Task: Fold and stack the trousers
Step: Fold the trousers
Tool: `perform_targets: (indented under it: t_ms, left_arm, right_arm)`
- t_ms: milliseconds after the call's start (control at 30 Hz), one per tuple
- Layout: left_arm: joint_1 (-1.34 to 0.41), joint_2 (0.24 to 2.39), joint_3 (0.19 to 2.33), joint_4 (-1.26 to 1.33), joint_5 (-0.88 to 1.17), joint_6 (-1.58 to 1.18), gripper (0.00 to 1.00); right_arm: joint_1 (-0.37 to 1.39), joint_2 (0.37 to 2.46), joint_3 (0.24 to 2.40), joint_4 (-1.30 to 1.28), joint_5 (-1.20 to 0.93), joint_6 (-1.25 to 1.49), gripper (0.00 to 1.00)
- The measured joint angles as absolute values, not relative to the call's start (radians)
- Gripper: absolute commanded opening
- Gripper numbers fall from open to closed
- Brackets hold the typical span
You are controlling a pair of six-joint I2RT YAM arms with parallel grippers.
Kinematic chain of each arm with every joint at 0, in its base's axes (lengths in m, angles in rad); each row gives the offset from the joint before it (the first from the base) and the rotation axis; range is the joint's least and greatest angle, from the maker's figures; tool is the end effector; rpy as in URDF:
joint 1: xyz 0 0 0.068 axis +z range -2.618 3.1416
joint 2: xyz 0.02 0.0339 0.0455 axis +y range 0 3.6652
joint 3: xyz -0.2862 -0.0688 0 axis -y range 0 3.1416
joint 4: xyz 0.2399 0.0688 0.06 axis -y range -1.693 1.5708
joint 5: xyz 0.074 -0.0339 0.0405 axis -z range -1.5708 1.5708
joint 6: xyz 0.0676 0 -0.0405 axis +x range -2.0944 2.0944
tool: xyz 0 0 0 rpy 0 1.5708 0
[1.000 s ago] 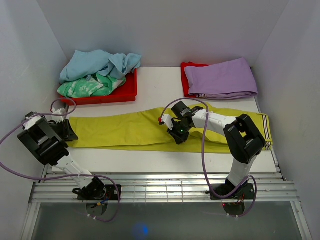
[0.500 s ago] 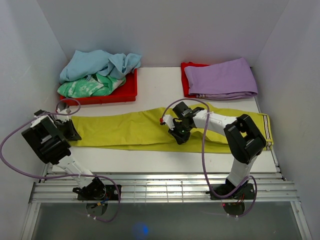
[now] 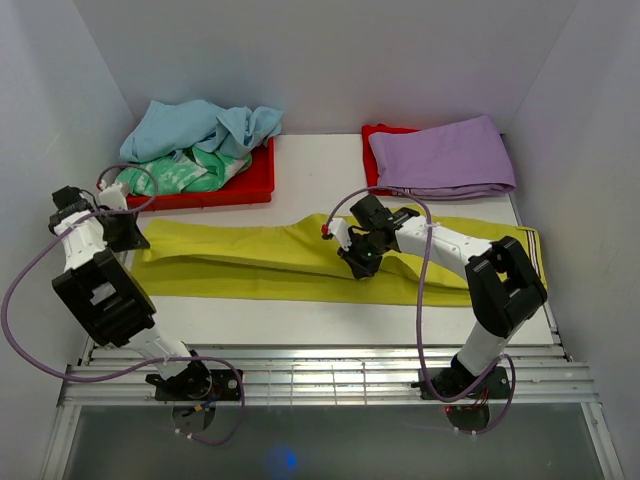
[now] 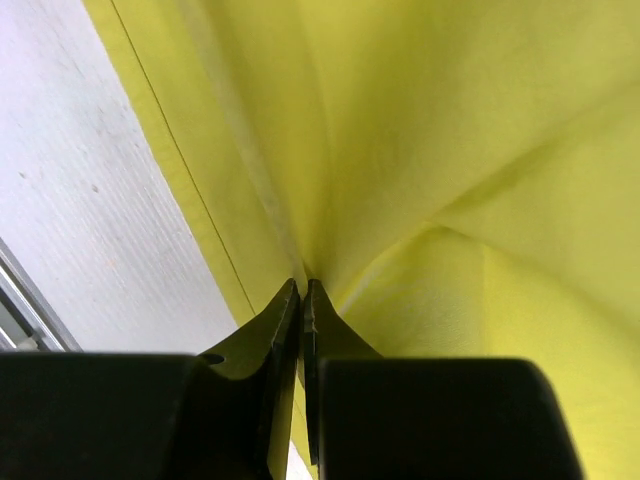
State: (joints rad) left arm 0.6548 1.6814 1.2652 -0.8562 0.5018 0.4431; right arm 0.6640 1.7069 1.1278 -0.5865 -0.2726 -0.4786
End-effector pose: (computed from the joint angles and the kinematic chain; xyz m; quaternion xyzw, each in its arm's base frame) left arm 0.2851 0.1779 0.2285 -0.0645 0.9565 -0.1343 0.2509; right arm 0.2623 0.2284 0.1881 -0.5478 0.8016 0.1510 0.1862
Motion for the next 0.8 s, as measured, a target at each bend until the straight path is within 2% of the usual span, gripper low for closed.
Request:
perform_targets:
  t_ms: [133,367,600,800]
  left_arm:
    - [0.648,1.643,1.355,-0.863,0.493,0.444,0.00]
    - [0.650,1.637,1.362,-0.855,0.433,0.450,0.00]
    - [0.670,1.626,1.220,-0.740,0.346,0.474,0.00]
    - [0.698,1.719,1.151,-0.672,0.291,0.507,0.00]
  right_arm:
    - [0.664,1.678,1.184,-0.595,-0.293,-0.479,0.08]
    - [0.675,1.671,1.216,-0.597,-0.321,-0.473,0.08]
    - [0.722,1.739,1.161,-0.528,-0.337,-0.449,0.08]
    - [0.747,1.822,1.135,-0.463,-0.359,-0.440,0.08]
